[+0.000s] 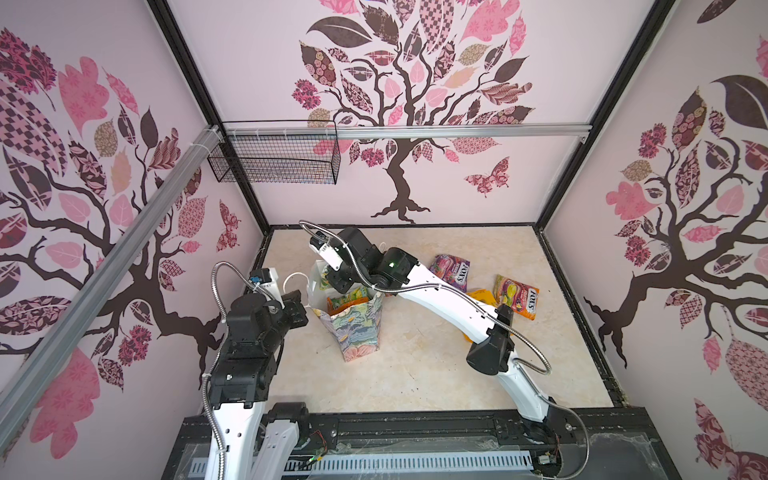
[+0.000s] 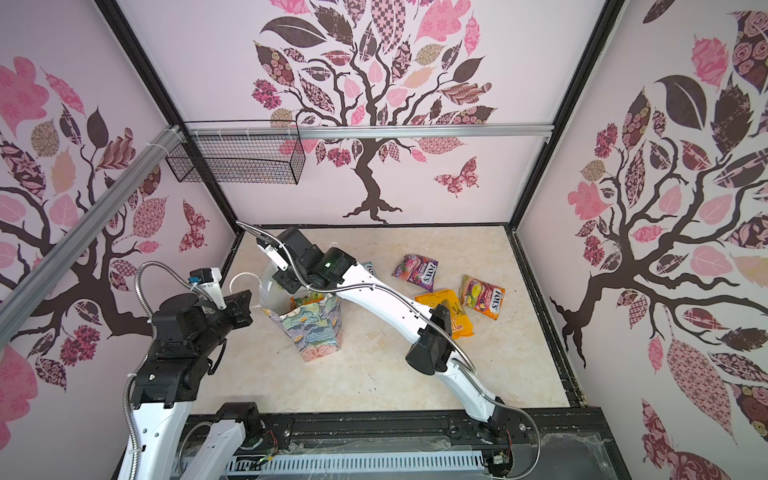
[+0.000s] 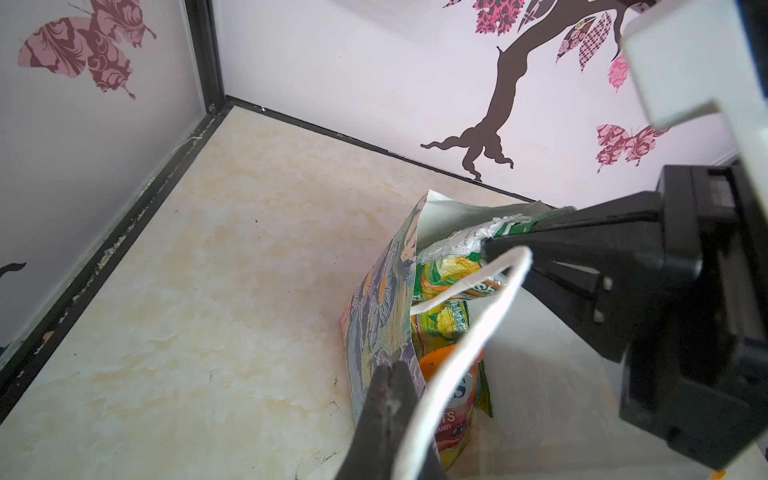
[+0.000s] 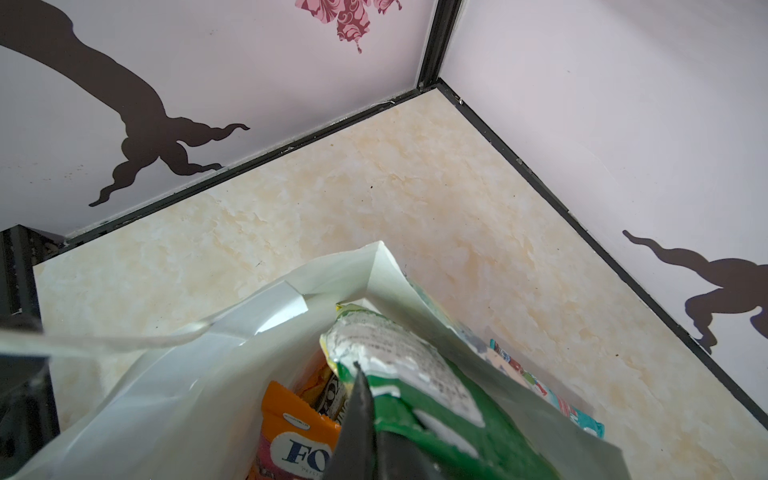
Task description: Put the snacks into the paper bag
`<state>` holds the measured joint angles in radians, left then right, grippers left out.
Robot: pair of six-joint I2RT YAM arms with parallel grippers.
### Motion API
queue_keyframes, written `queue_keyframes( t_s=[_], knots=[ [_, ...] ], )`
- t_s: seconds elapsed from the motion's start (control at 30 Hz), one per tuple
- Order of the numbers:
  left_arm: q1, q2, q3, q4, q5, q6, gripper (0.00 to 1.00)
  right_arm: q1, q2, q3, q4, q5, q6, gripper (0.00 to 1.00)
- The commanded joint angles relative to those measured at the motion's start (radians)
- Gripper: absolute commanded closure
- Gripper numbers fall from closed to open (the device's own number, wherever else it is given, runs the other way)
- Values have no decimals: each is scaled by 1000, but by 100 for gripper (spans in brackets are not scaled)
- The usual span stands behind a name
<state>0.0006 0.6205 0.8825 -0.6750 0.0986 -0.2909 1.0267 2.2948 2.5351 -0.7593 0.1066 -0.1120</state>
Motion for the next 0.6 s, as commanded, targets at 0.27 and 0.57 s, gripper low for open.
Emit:
queue_keyframes(
  t_s=[0.27,0.57],
  knots=[
    [3,-9,12,4,-8,4,97,-23,62,56,44,-20,-5,100],
    [3,-8,13,7,-8,3,97,-27,67,59,58,-14,-2,87]
  ],
)
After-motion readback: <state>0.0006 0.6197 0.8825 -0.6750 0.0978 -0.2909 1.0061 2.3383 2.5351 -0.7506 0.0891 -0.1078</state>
